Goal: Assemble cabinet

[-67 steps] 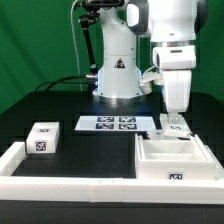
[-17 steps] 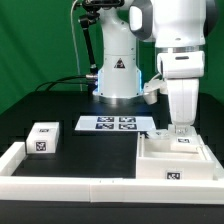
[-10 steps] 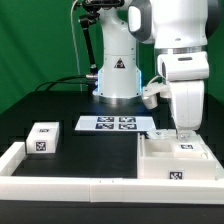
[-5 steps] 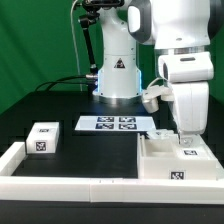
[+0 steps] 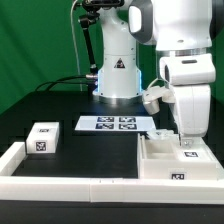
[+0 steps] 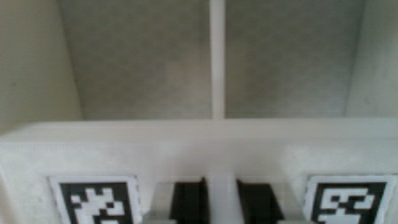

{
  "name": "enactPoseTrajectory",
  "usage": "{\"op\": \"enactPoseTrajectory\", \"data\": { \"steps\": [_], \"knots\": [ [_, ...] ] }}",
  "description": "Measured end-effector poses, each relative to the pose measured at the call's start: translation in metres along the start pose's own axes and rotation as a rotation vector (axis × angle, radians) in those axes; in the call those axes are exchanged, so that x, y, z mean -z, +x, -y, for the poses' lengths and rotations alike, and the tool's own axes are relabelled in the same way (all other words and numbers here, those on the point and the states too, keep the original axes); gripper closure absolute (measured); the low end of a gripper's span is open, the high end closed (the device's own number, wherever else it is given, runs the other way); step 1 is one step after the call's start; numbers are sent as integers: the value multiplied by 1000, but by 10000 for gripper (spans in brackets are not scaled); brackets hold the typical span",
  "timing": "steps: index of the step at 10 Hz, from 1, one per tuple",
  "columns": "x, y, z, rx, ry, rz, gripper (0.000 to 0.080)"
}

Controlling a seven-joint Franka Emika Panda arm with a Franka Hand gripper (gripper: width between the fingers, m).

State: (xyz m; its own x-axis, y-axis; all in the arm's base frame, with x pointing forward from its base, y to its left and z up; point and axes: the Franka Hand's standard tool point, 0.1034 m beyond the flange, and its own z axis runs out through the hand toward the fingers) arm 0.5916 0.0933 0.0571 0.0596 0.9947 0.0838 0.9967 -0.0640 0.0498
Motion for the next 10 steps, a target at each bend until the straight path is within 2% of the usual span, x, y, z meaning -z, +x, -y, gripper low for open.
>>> {"op": "enactPoseTrajectory", "data": {
  "steps": [1, 2, 3, 4, 5, 6, 7, 8, 10],
  "knots": [
    [0, 0, -1, 4, -4, -2, 655],
    [0, -1, 0, 10, -7, -2, 507],
    [1, 0, 0, 12, -12, -2, 507],
    [5, 7, 0, 13, -41, -12, 297],
    [7, 8, 1, 16, -43, -11, 297],
    [12, 10, 2, 13, -48, -9, 121],
    [19, 12, 7, 17, -60, -8, 25],
    [24, 12, 15, 25, -73, -8, 25],
    [26, 11, 31, 43, -71, -2, 3]
  ]
}}
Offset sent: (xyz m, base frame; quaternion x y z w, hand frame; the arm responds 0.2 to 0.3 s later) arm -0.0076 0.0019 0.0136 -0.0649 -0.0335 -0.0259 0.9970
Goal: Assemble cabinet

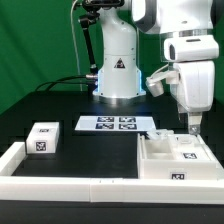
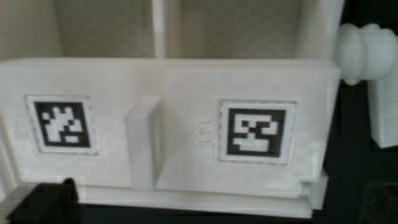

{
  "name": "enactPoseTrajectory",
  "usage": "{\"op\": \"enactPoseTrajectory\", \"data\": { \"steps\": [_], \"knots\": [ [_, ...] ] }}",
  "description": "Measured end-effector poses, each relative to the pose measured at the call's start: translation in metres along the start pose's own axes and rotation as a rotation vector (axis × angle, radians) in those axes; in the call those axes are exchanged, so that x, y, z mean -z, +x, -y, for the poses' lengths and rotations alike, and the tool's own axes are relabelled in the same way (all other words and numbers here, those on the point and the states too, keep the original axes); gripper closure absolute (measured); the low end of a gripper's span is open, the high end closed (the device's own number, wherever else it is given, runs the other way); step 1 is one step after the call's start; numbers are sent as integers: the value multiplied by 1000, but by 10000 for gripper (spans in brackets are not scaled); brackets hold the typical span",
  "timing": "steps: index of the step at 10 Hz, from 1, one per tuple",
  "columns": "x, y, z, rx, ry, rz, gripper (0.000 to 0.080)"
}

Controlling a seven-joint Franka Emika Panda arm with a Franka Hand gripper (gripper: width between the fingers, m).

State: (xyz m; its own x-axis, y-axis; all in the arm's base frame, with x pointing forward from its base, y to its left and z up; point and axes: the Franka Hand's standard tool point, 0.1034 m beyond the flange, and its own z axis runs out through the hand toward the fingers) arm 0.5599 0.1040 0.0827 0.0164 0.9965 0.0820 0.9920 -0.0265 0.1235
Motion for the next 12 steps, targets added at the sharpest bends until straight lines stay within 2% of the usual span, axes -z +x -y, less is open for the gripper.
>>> {"op": "enactPoseTrajectory", "data": {
  "steps": [1, 5, 7, 9, 12],
  "knots": [
    [0, 0, 5, 2, 2, 0, 3],
    [-1, -1, 5, 12, 3, 0, 2],
    [-1, 2, 16, 168, 10, 8, 2],
    [1, 11, 28, 262, 17, 30, 2],
    [-1, 12, 31, 278, 20, 36, 2]
  ]
}}
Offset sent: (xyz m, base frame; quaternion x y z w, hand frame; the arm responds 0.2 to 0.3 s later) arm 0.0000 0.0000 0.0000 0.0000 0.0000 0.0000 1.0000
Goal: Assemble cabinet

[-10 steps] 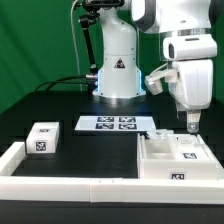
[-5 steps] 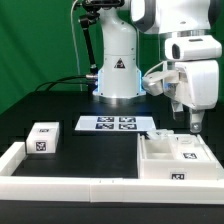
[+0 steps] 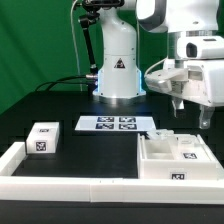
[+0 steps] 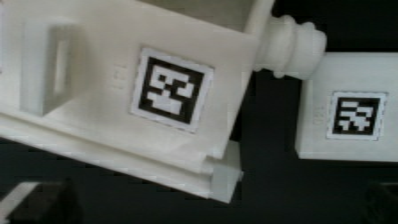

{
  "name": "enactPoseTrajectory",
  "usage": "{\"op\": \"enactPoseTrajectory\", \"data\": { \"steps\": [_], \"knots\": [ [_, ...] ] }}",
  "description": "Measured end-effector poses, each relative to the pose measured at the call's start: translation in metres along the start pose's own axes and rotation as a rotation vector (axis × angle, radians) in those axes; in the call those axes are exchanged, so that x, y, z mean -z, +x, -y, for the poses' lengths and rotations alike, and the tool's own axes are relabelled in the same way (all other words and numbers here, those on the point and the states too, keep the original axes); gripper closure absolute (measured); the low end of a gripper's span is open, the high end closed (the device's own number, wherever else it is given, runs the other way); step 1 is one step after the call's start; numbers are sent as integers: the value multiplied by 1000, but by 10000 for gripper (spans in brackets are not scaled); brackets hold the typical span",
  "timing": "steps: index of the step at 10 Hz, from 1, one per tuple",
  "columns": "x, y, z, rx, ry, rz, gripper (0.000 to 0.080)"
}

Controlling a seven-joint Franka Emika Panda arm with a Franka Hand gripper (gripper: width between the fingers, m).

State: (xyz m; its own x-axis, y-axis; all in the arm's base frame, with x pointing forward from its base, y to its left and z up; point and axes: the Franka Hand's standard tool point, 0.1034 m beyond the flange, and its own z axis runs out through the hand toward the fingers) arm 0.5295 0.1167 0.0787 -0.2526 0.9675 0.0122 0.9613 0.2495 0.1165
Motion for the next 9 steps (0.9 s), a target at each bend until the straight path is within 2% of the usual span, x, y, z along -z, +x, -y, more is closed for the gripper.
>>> {"op": "enactPoseTrajectory", "data": {
  "steps": [2, 4, 7, 9],
  "knots": [
    [0, -1, 2, 35, 1, 0, 2],
    [-4, -5, 23, 159, 30, -2, 2],
    [-10, -4, 51, 216, 61, -9, 2],
    [-11, -4, 49, 215, 60, -9, 2]
  ]
}}
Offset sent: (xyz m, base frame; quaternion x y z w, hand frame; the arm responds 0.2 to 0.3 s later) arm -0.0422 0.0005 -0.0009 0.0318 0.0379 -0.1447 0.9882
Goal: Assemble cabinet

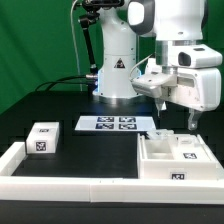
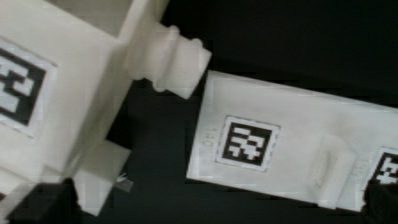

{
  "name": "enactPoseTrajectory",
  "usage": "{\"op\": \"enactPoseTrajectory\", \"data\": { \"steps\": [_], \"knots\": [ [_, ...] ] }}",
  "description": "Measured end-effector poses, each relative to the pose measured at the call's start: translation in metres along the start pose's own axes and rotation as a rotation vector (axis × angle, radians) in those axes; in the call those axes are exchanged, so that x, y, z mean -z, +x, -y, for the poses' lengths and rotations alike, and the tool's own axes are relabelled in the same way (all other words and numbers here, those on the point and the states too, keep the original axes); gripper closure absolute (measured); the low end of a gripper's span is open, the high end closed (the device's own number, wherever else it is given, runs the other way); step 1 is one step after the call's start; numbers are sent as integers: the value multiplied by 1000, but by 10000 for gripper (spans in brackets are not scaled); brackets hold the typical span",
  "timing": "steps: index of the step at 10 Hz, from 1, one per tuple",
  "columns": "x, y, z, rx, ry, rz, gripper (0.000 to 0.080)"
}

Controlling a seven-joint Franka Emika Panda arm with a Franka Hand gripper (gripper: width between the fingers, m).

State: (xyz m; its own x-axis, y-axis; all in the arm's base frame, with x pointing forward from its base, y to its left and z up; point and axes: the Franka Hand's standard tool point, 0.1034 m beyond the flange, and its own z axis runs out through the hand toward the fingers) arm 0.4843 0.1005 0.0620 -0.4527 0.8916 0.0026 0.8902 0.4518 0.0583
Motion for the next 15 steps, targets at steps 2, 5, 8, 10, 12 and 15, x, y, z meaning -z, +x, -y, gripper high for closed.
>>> {"op": "enactPoseTrajectory", "data": {
  "steps": [2, 5, 8, 10, 12, 15],
  "knots": [
    [0, 0, 1, 0, 2, 0, 2],
    [-11, 9, 33, 8, 26, -21, 2],
    [-25, 17, 53, 14, 37, -48, 2],
    [-37, 22, 58, 8, 48, -69, 2],
    [-44, 20, 53, 1, 50, -78, 2],
    [-46, 20, 53, -8, 52, -81, 22]
  ]
}}
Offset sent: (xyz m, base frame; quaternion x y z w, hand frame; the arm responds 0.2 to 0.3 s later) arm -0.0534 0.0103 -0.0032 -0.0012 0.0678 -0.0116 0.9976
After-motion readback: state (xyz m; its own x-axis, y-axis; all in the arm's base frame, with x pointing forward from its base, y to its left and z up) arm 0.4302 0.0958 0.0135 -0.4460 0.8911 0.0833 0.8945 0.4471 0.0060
